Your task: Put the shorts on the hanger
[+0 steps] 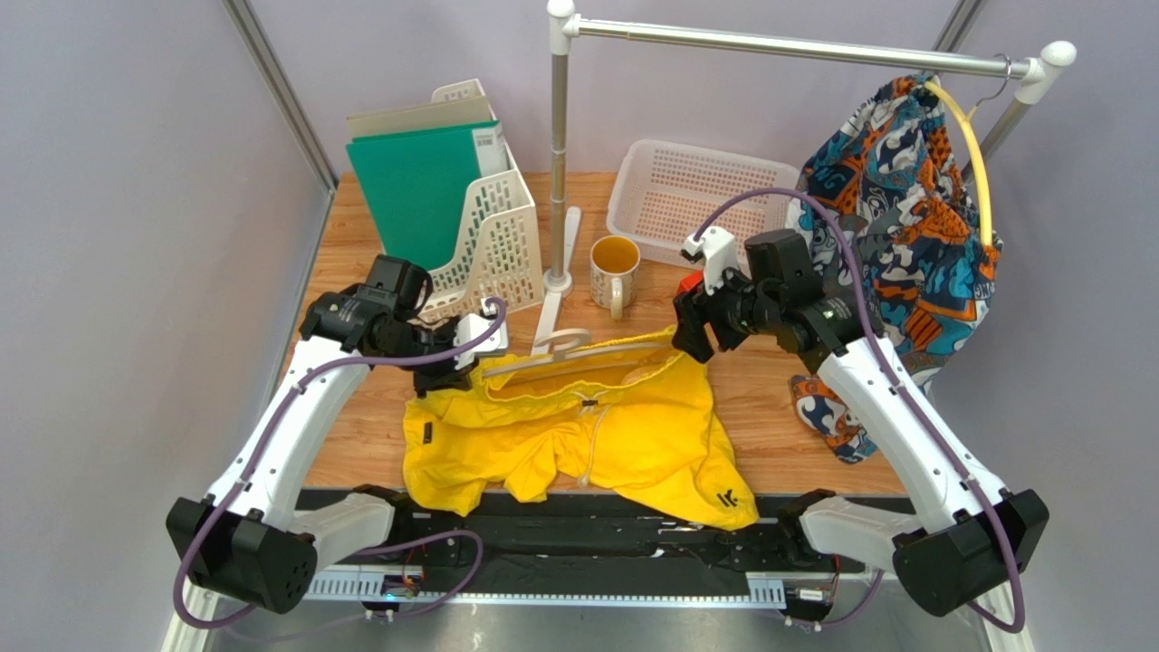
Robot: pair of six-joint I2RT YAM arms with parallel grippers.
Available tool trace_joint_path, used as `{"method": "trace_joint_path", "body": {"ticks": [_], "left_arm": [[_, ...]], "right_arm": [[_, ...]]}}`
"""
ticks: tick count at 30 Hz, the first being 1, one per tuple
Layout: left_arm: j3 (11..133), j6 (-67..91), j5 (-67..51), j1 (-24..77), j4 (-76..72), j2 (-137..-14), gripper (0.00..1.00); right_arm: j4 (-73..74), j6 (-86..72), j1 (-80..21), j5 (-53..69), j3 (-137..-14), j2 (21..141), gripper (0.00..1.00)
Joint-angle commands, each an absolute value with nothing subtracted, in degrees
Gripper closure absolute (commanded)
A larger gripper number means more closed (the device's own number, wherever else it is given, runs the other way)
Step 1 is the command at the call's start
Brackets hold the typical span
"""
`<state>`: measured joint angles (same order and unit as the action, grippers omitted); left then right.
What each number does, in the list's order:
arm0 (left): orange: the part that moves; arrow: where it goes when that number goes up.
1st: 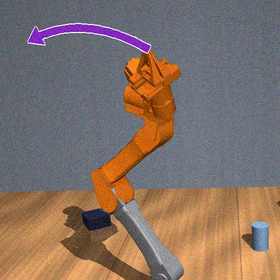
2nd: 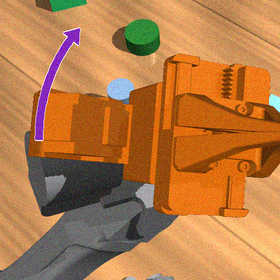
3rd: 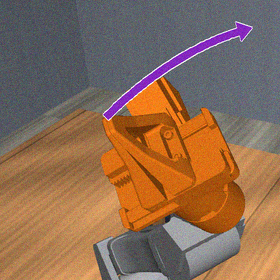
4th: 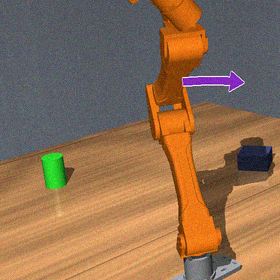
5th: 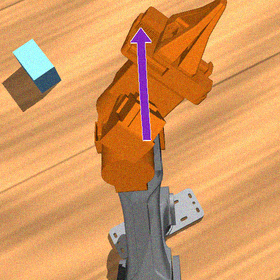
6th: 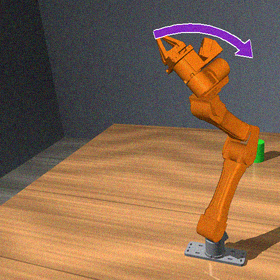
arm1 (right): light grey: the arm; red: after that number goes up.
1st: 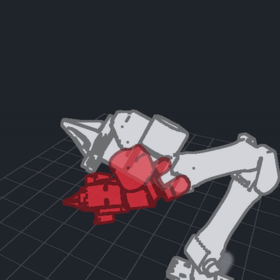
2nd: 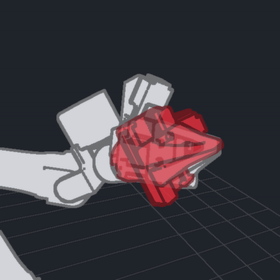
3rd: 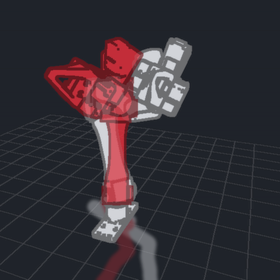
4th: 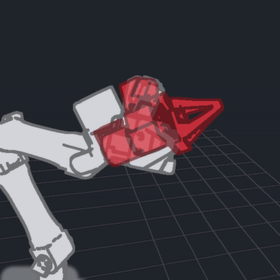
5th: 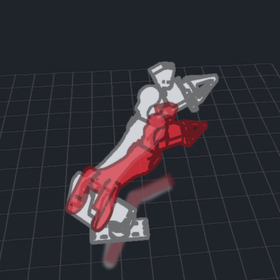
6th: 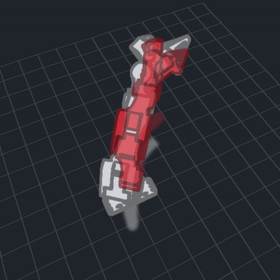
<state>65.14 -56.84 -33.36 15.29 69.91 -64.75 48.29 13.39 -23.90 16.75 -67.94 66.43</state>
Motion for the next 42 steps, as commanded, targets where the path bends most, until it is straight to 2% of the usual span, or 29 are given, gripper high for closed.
{"method": "trace_joint_path", "body": {"ticks": [1, 9, 13, 24, 32, 33, 35, 36, 37, 39, 42], "left_arm": [[66.97, -56.86, -33.57, 15.12, 75.41, -62.58, 1.00], [68.47, -57.39, -40.25, 15.12, 75.67, -61.26, 1.00], [68.82, -58.88, -42.27, 15.12, 76.02, -60.73, 1.00], [69.35, -61.79, -45.35, 15.12, 78.22, -59.41, 1.00], [68.99, -60.47, -47.81, 15.12, 77.69, -57.13, 1.00], [69.08, -60.47, -47.99, 15.12, 77.78, -56.78, 1.00], [69.17, -60.12, -47.99, 15.12, 77.87, -56.43, 1.00], [69.26, -59.94, -47.99, 15.12, 77.78, -55.99, 1.00], [69.43, -59.42, -47.99, 15.12, 77.70, -55.73, 1.00], [70.22, -56.87, -47.81, 15.12, 76.56, -55.29, 0.99], [72.59, -51.17, -47.64, 15.12, 74.36, -55.46, 0.85]], "right_arm": [[47.37, 16.87, -23.55, 21.61, -73.48, 63.63, 0.28], [39.05, 25.30, -27.85, 34.17, -68.39, 59.60, 0.21], [31.67, 30.49, -34.34, 36.03, -62.15, 56.52, 0.20], [28.74, 40.60, -45.96, 33.49, -62.93, 62.66, 0.33], [28.04, 42.01, -51.15, 31.38, -63.37, 66.62, 0.55], [28.21, 42.01, -51.41, 31.03, -63.80, 67.06, 0.65], [28.65, 41.84, -51.50, 30.07, -64.60, 67.76, 0.79], [28.65, 41.49, -51.59, 29.36, -64.95, 67.85, 0.97], [28.74, 40.79, -51.59, 28.66, -66.00, 67.85, 1.00], [29.79, 39.91, -51.42, 26.55, -67.32, 67.59, 1.00], [33.74, 37.97, -51.50, 24.79, -71.44, 66.54, 1.00]]}}
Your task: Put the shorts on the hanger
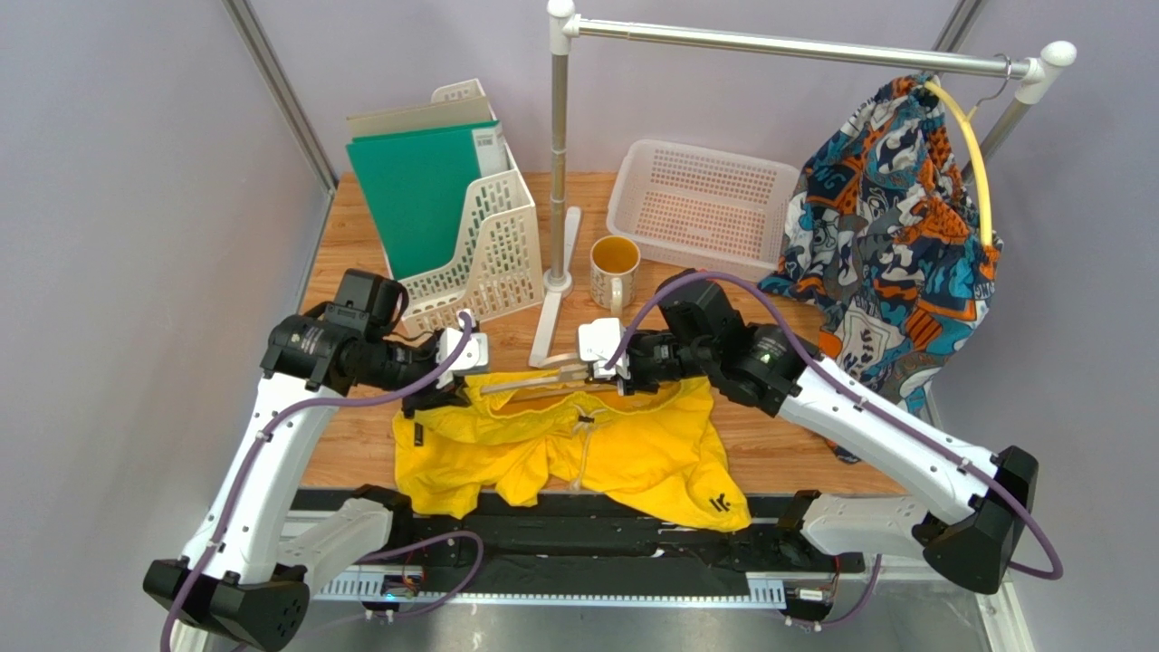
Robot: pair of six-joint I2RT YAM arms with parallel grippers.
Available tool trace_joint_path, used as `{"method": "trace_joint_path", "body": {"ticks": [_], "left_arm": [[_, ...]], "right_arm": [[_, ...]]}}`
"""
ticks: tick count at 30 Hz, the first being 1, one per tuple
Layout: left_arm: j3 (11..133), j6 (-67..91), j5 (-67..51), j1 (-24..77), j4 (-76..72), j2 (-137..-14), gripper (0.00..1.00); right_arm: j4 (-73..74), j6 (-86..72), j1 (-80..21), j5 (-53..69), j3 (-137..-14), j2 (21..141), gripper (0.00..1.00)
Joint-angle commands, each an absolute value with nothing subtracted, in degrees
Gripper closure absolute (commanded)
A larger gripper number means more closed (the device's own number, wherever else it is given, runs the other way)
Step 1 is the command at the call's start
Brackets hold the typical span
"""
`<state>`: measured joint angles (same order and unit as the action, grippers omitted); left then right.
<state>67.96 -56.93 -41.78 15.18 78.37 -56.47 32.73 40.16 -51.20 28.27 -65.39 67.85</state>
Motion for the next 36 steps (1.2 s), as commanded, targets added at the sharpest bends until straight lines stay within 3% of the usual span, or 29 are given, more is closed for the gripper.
{"method": "trace_joint_path", "body": {"ticks": [1, 3, 7, 13, 16, 20, 27, 36], "left_arm": [[73.55, -49.93, -47.98, 15.12, 74.01, -55.81, 0.73], [76.63, -46.33, -49.30, 15.03, 73.22, -56.77, 0.62], [80.85, -38.95, -51.59, 15.12, 67.17, -56.87, 0.31], [81.30, -34.10, -55.01, 15.12, 59.08, -54.76, 0.10], [80.34, -35.86, -55.99, 15.64, 56.17, -53.44, 0.09], [81.56, -38.76, -50.92, 24.30, 54.41, -54.14, 0.11], [82.18, -41.92, -37.81, 42.68, 51.95, -57.39, 0.24], [83.58, -43.24, -23.65, 54.14, 44.56, -64.77, 0.34]], "right_arm": [[34.97, 37.36, -51.42, 24.18, -73.54, 65.75, 1.00], [39.71, 35.43, -51.42, 21.89, -75.75, 65.13, 1.00], [49.98, 30.69, -51.33, 17.24, -79.62, 62.23, 1.00], [59.40, 25.67, -51.42, 13.80, -80.33, 55.99, 1.00], [62.57, 23.74, -51.42, 13.53, -80.42, 53.79, 1.00], [64.42, 19.96, -51.42, 15.47, -81.03, 53.35, 1.00], [61.70, 15.65, -51.42, 17.31, -82.97, 54.75, 1.00], [61.35, 16.17, -51.50, 18.63, -84.73, 54.14, 1.00]]}}
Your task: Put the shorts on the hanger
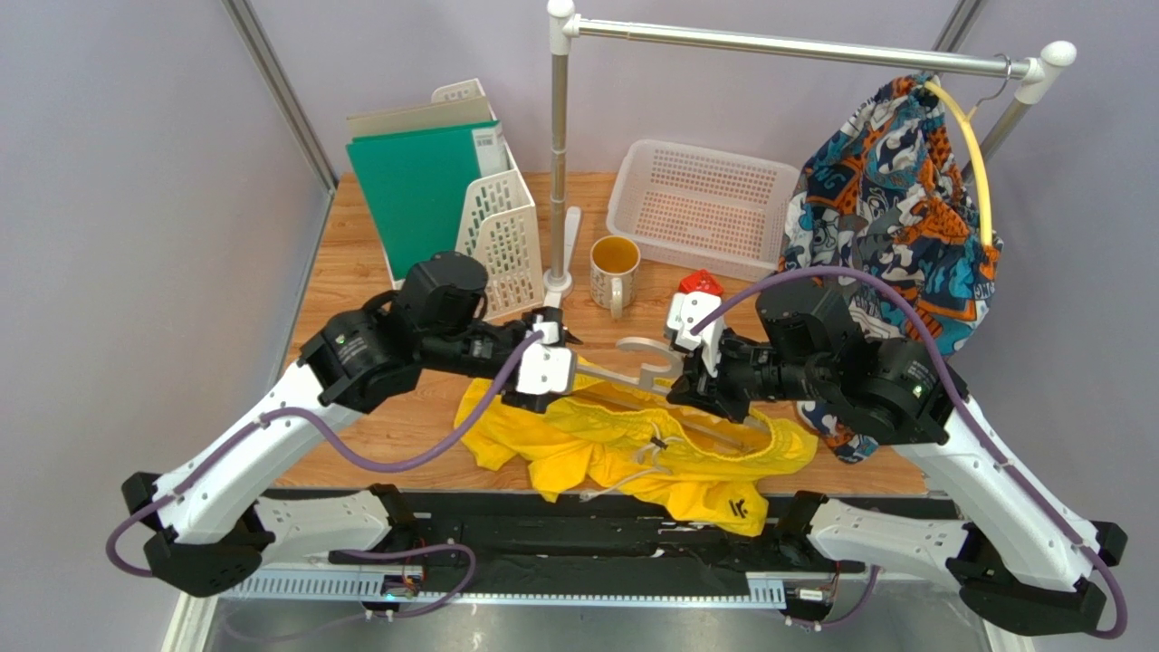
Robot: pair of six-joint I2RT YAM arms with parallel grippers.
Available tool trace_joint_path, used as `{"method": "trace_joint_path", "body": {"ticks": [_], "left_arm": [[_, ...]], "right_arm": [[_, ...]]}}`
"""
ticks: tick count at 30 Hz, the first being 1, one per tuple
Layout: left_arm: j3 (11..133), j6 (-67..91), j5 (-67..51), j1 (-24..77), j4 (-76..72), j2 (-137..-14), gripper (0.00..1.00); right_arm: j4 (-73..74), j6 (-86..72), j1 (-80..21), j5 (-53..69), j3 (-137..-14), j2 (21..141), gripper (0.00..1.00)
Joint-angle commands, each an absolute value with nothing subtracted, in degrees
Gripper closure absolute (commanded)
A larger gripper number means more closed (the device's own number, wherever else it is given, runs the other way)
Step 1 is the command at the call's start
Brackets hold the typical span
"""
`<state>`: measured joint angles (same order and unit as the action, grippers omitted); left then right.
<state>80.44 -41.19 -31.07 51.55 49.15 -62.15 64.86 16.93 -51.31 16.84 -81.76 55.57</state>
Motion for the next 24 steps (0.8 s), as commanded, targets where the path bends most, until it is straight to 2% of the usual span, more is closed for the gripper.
{"method": "trace_joint_path", "body": {"ticks": [1, 4, 7, 8, 10, 11, 16, 18, 19, 20, 22, 24], "left_arm": [[83.76, -43.16, -23.21, 55.01, 44.47, -65.38, 0.35], [84.46, -43.42, -22.50, 56.86, 44.47, -67.76, 0.40], [85.16, -43.51, -21.01, 58.01, 44.47, -69.43, 0.55], [85.51, -43.24, -20.74, 58.27, 44.65, -70.22, 0.66], [86.74, -42.80, -20.57, 58.27, 46.40, -71.27, 0.82], [87.79, -42.19, -20.39, 58.27, 47.89, -71.45, 0.99], [86.05, -41.31, -20.65, 57.75, 47.20, -68.04, 1.00], [85.69, -41.48, -22.14, 56.69, 47.72, -67.06, 1.00], [86.04, -41.22, -24.50, 56.17, 48.33, -66.63, 1.00], [86.83, -40.79, -25.65, 55.81, 49.64, -66.62, 1.00], [87.54, -40.25, -27.50, 55.37, 51.06, -67.06, 1.00], [88.33, -39.91, -28.65, 55.28, 52.99, -67.50, 1.00]], "right_arm": [[61.26, 16.35, -51.50, 18.72, -84.55, 53.88, 1.00], [61.00, 16.61, -51.50, 18.54, -83.94, 53.26, 1.00], [60.21, 16.61, -51.50, 18.63, -83.50, 52.74, 1.00], [59.94, 16.61, -51.50, 18.63, -83.50, 52.56, 1.00], [59.41, 16.61, -51.59, 18.11, -83.06, 52.30, 1.00], [59.33, 16.70, -51.50, 17.93, -82.53, 51.77, 1.00], [60.03, 16.09, -51.50, 17.93, -79.38, 49.32, 0.99], [60.38, 15.47, -51.50, 18.11, -77.70, 48.35, 0.85], [60.21, 15.38, -51.59, 18.11, -75.87, 47.21, 0.67], [59.94, 15.38, -51.50, 18.02, -75.07, 46.59, 0.61], [58.54, 15.64, -51.50, 17.14, -73.40, 45.45, 0.56], [57.92, 15.91, -51.50, 16.96, -73.04, 45.35, 0.56]]}}
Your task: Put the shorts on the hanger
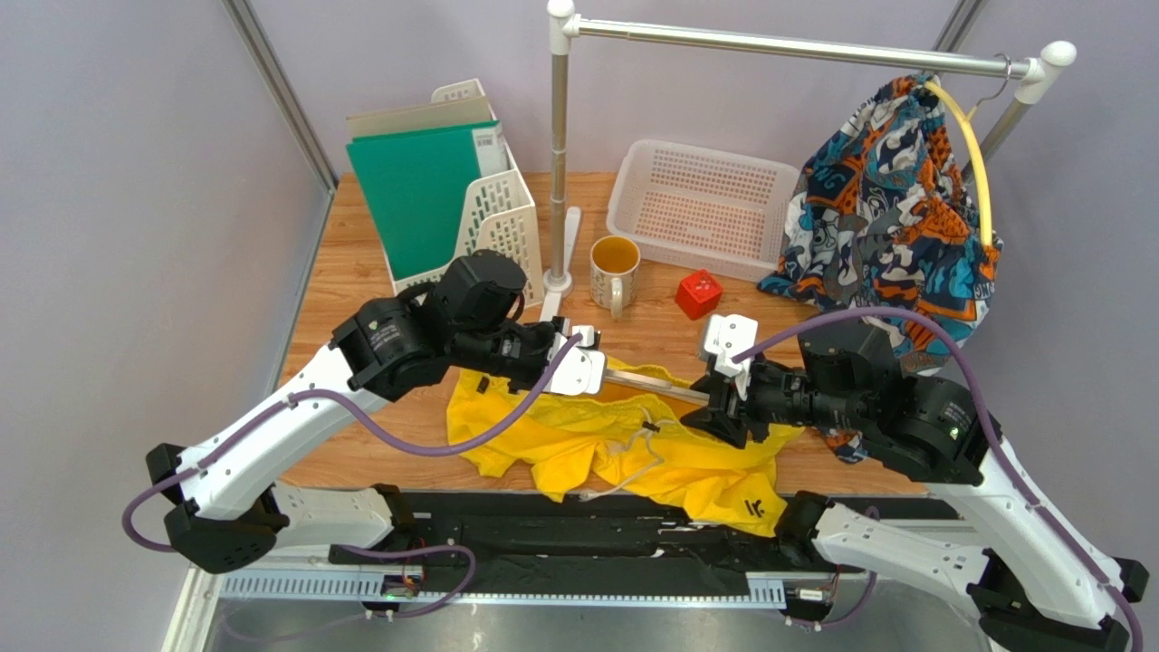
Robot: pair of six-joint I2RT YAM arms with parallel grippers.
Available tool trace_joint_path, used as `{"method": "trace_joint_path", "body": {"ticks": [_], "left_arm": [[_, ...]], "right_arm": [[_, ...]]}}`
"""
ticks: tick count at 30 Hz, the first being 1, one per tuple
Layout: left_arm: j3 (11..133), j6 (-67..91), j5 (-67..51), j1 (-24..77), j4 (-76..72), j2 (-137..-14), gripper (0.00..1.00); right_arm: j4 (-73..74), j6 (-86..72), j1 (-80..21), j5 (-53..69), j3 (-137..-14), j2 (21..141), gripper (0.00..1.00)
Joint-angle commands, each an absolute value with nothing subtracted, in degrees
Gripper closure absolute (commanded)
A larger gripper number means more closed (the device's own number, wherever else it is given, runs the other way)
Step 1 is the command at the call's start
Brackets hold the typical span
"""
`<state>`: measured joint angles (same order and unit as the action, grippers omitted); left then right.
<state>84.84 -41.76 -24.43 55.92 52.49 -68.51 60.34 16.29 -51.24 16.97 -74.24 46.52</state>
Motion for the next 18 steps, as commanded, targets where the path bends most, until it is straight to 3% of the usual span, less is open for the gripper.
{"method": "trace_joint_path", "body": {"ticks": [1, 11, 15, 18], "left_arm": [[88.50, -39.47, -29.78, 55.20, 53.26, -67.76, 1.00], [90.87, -32.97, -38.23, 51.08, 52.03, -69.52, 1.00], [91.67, -32.17, -40.51, 50.19, 52.21, -70.05, 1.00], [92.20, -30.68, -40.08, 49.31, 52.21, -69.96, 0.97]], "right_arm": [[57.66, 15.91, -51.50, 17.05, -73.12, 45.53, 0.57], [55.28, 18.10, -51.50, 18.72, -73.21, 47.90, 0.67], [55.98, 16.97, -51.50, 18.37, -73.74, 47.55, 1.00], [57.30, 15.91, -51.42, 14.34, -75.66, 46.41, 1.00]]}}
